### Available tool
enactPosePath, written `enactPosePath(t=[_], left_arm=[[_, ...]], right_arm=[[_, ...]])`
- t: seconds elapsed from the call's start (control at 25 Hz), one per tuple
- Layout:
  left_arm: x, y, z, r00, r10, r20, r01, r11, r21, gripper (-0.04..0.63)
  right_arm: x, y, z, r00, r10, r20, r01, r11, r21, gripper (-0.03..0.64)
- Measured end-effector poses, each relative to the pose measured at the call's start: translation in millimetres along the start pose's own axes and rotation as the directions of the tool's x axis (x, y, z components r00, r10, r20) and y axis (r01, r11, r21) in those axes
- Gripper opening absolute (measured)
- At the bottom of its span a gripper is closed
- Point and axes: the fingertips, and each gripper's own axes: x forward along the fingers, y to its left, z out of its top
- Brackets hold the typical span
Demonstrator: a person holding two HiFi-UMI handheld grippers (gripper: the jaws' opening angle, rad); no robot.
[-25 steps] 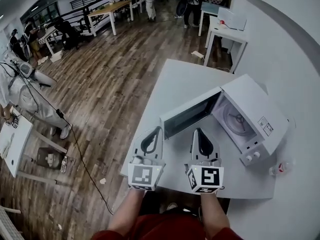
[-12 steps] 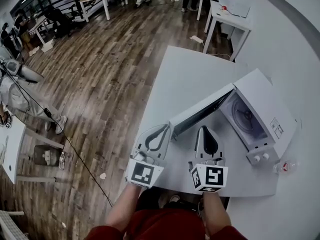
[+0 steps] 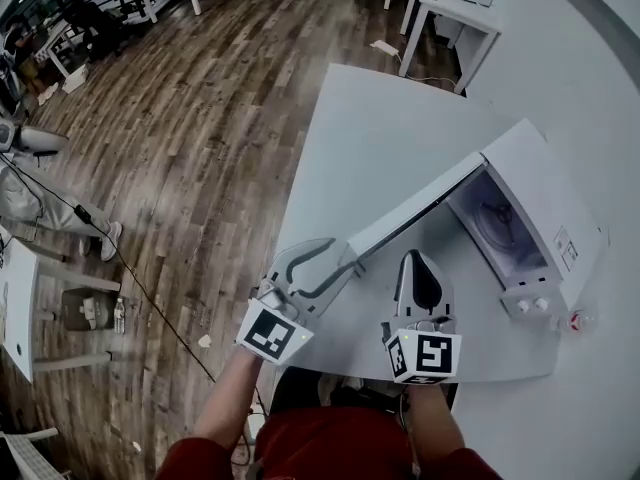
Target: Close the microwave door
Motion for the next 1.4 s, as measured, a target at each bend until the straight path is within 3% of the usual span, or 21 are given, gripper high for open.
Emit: enactPosePath(t=[0.2, 0.48, 0.68, 0.84, 1.4], left_arm=[[8, -1, -26, 0.985, -0.161, -0.057, 0.161, 0.987, -0.016, 0.193], [21, 3, -45, 0.948, -0.311, -0.072, 0.309, 0.950, -0.032, 0.213], [27, 2, -48, 0.904, -0.425, -0.051, 0.423, 0.905, -0.045, 0.227], [27, -7, -54, 0.856, -0.513, -0.054, 0.511, 0.858, -0.056, 0.227], [37, -12, -66, 0.784, -0.621, -0.016, 0.619, 0.784, -0.051, 0.229]], right_arm=[[4, -5, -13, 0.999, -0.034, -0.030, 0.034, 0.999, -0.008, 0.023], [12, -12, -21, 0.992, -0.106, -0.064, 0.106, 0.994, -0.009, 0.023], [19, -19, -26, 0.986, -0.150, -0.076, 0.149, 0.989, -0.018, 0.023], [24, -23, -25, 0.977, -0.192, -0.092, 0.189, 0.981, -0.034, 0.023], [22, -29, -32, 0.957, -0.266, -0.115, 0.260, 0.963, -0.070, 0.023]])
